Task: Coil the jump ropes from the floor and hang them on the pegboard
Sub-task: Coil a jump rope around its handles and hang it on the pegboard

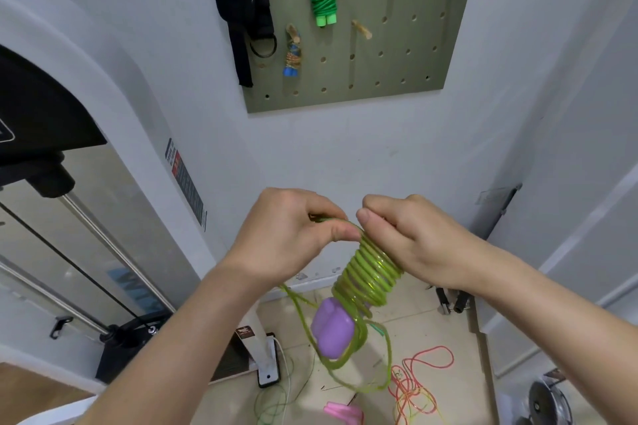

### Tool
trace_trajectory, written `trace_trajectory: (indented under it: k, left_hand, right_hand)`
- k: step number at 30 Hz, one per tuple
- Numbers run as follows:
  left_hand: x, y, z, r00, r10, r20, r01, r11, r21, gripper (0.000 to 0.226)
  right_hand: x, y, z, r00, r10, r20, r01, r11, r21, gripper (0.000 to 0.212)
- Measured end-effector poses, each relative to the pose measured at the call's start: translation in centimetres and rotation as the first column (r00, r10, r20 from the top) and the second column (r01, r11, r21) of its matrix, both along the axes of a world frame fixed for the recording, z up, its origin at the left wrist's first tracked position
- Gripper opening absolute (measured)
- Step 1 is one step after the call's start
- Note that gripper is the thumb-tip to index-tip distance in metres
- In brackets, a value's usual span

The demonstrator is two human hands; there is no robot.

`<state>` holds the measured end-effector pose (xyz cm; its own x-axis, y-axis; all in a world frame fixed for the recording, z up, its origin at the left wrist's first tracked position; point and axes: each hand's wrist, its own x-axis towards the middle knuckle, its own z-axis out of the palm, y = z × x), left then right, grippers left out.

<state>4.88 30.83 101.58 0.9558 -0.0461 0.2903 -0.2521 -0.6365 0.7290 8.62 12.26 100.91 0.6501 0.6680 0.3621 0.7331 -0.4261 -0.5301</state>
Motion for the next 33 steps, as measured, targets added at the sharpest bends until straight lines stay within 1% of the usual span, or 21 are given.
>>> trace_trajectory:
  k: [1,2,3,4,5,6,8,10,12,13,15,17,19,20,22,23,24,26,28,30,33]
  left_hand:
    - [0.1,-0.2,0.0,0.998,-0.046,-0.047,0.038,0.987,-0.156,0.006]
    - [0.1,-0.4,-0.1,0.99,-0.113,-0.088,0.081,0.948,-0.308,0.009]
    - [0.0,-0.7,-0.3,0.977,-0.18,-0.117,0.112,0.892,-0.437,0.022]
    - [-0.1,-1.0,-0.7,0.959,-0.241,-0.148,0.127,0.833,-0.538,0.04]
    - [-0.3,-1.4,-0.8,0.94,-0.291,-0.176,0.121,0.77,-0.626,0.05]
    - [-0.5,-1.8,-0.8,0.931,-0.312,-0.189,0.097,0.712,-0.696,0.05]
    - [-0.7,-2.5,-0.7,0.927,-0.318,-0.2,0.046,0.623,-0.781,0.037]
    - [-0.9,-2.9,-0.7,0.93,-0.315,-0.19,0.039,0.598,-0.801,0.033]
    - [-1.0,-3.0,-1.0,0.921,-0.35,-0.169,0.052,0.541,-0.839,0.031]
    - [-1.2,-3.1,-1.0,0.916,-0.373,-0.151,0.071,0.52,-0.851,0.029]
    - [-1.3,-3.1,-1.4,0.923,-0.364,-0.123,0.091,0.518,-0.851,0.021]
    - [-1.1,-3.3,-1.8,0.941,-0.311,-0.13,0.039,0.484,-0.874,0.022]
    - [-0.9,-3.5,-2.2,0.959,-0.237,-0.154,-0.029,0.457,-0.889,0.025]
    - [-0.7,-3.6,-2.5,0.968,-0.194,-0.16,-0.056,0.454,-0.889,0.025]
    - [-0.6,-3.8,-2.9,0.981,-0.101,-0.166,-0.102,0.457,-0.883,0.027]
    - [-0.5,-3.9,-3.0,0.985,-0.057,-0.165,-0.121,0.462,-0.879,0.027]
    - [-0.3,-3.9,-3.1,0.987,-0.013,-0.163,-0.137,0.476,-0.869,0.026]
    - [0.1,-3.7,-3.2,0.985,0.081,-0.152,-0.172,0.503,-0.847,0.017]
    - [0.4,-3.7,-3.3,0.976,0.158,-0.15,-0.21,0.499,-0.841,0.011]
    - [0.5,-3.8,-3.5,0.968,0.186,-0.166,-0.234,0.454,-0.86,0.012]
    - [0.4,-4.1,-3.5,0.962,0.21,-0.176,-0.25,0.412,-0.876,0.006]
  right_hand:
    - [-0.2,0.2,0.5,0.995,0.012,-0.096,-0.002,0.995,0.1,0.035]
    - [-0.4,0.4,1.1,0.982,0.033,-0.184,0.004,0.981,0.196,0.035]
    - [-0.5,0.5,1.6,0.962,0.066,-0.265,0.012,0.96,0.28,0.036]
    - [-0.6,0.7,2.0,0.935,0.103,-0.338,0.025,0.935,0.354,0.037]
    - [-0.6,0.8,2.2,0.906,0.135,-0.4,0.047,0.91,0.413,0.037]
    - [-0.5,1.0,2.2,0.881,0.152,-0.447,0.077,0.888,0.453,0.037]
    - [-0.4,1.3,2.0,0.858,0.143,-0.493,0.147,0.851,0.503,0.036]
    - [-0.1,1.7,1.7,0.853,0.122,-0.507,0.205,0.816,0.541,0.027]
    - [0.4,1.7,1.4,0.842,0.108,-0.529,0.251,0.788,0.562,0.02]
    - [0.5,1.6,1.4,0.834,0.11,-0.54,0.266,0.778,0.569,0.02]
    - [0.8,1.7,1.3,0.815,0.112,-0.568,0.301,0.756,0.581,0.025]
    - [0.9,2.1,1.0,0.792,0.095,-0.603,0.36,0.726,0.586,0.031]
    - [1.1,2.7,0.7,0.761,0.024,-0.649,0.444,0.709,0.548,0.027]
    - [1.2,2.9,0.7,0.738,-0.037,-0.674,0.487,0.72,0.494,0.026]
    - [1.3,3.1,0.8,0.663,-0.118,-0.74,0.541,0.758,0.364,0.036]
    - [1.2,3.1,0.8,0.613,-0.108,-0.782,0.541,0.779,0.317,0.043]
    - [0.9,3.0,0.9,0.558,-0.057,-0.828,0.526,0.796,0.3,0.046]
    - [-0.2,2.9,0.5,0.483,0.121,-0.867,0.439,0.823,0.36,0.045]
    - [-1.6,3.0,-0.2,0.494,0.219,-0.841,0.363,0.827,0.429,0.044]
    - [-2.6,3.4,-1.0,0.505,0.232,-0.832,0.395,0.795,0.461,0.038]
    - [-3.1,3.7,-1.9,0.498,0.229,-0.836,0.446,0.759,0.474,0.044]
